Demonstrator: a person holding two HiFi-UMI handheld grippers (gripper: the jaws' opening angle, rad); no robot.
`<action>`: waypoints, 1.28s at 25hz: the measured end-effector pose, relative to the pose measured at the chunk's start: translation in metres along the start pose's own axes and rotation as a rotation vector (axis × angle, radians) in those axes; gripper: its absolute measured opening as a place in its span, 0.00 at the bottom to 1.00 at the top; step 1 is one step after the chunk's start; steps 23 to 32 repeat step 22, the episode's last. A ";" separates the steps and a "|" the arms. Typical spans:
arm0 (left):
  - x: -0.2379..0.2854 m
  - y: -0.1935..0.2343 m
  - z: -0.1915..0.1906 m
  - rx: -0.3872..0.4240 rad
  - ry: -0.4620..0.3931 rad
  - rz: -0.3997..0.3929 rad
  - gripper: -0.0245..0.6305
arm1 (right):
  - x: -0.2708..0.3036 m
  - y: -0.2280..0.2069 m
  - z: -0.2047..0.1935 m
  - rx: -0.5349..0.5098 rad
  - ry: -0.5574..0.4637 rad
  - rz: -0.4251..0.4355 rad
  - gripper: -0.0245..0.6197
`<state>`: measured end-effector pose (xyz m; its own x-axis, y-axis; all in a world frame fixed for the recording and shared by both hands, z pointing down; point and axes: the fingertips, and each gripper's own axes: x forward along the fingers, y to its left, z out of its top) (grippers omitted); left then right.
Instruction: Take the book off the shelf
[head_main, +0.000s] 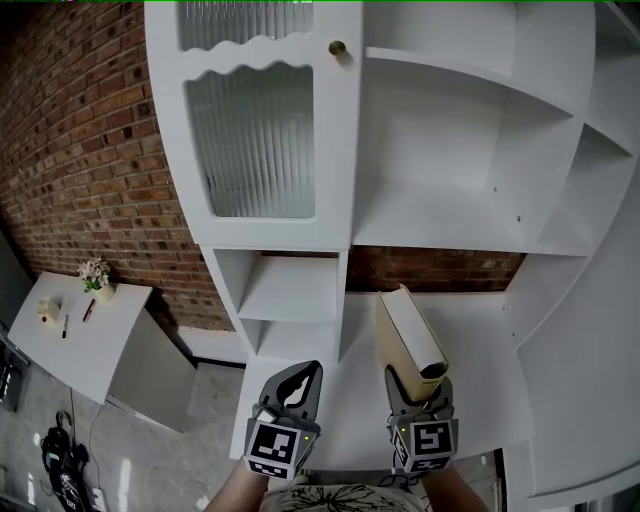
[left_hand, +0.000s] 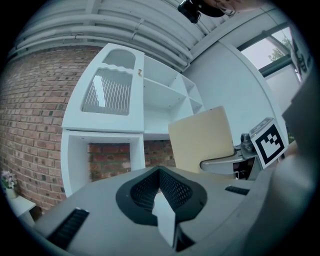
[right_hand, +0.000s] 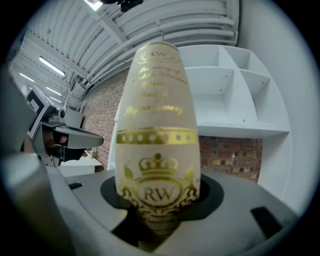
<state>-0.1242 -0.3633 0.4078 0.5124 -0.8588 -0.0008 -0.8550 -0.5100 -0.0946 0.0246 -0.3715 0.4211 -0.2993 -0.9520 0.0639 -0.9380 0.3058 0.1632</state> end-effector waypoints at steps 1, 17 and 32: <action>0.001 -0.001 0.001 0.003 -0.003 -0.005 0.06 | 0.000 0.000 0.000 -0.001 0.001 -0.002 0.39; 0.013 0.006 0.003 -0.021 -0.006 -0.012 0.06 | 0.010 -0.001 0.002 0.016 0.003 0.007 0.39; 0.018 0.007 0.000 -0.019 -0.002 -0.012 0.06 | 0.014 -0.003 0.003 0.007 0.000 0.002 0.39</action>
